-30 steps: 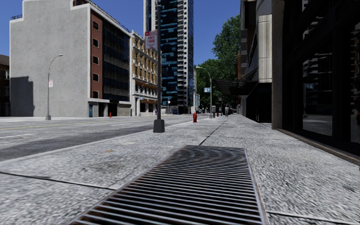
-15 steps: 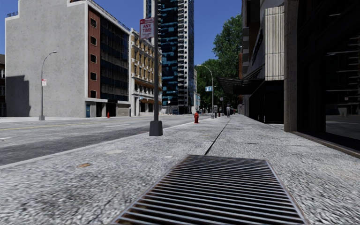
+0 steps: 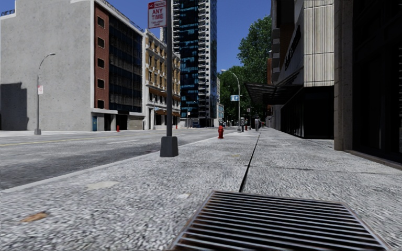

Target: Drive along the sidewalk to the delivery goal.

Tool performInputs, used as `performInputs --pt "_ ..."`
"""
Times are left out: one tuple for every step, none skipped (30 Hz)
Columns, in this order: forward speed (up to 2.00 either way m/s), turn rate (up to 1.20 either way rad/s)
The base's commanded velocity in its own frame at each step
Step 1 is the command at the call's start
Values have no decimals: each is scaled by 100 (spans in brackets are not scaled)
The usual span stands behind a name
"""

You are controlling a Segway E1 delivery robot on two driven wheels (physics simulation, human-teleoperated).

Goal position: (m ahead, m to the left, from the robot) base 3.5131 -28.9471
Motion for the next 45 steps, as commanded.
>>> performInputs --pt "191 -40" --pt "191 -45" --pt "191 -45" --pt "191 -47" --pt "191 -47" --pt "191 -47" --pt "191 -47" --pt "191 -45" --pt "191 -34" --pt "191 -10" --pt "191 -10" --pt "191 0" --pt "191 0" --pt "191 0" --pt "191 0" --pt "191 0" --pt "191 0" --pt "191 0" --pt "191 0" --pt "191 0" --pt "191 0" --pt "191 0" --pt "191 0" --pt "191 0" --pt "191 0" --pt "191 -1" --pt "191 -5" --pt "191 -5" --pt "191 -7" --pt "191 -9" --pt "191 -16" --pt "191 -16" --pt "191 -21" --pt "191 -23" --pt "191 -23" --pt "191 -23" --pt "191 -24" --pt "191 -24" --pt "191 -24" --pt "191 -24" --pt "191 -25" --pt "191 -25" --pt "191 -26" --pt "191 -26" --pt "191 -28"
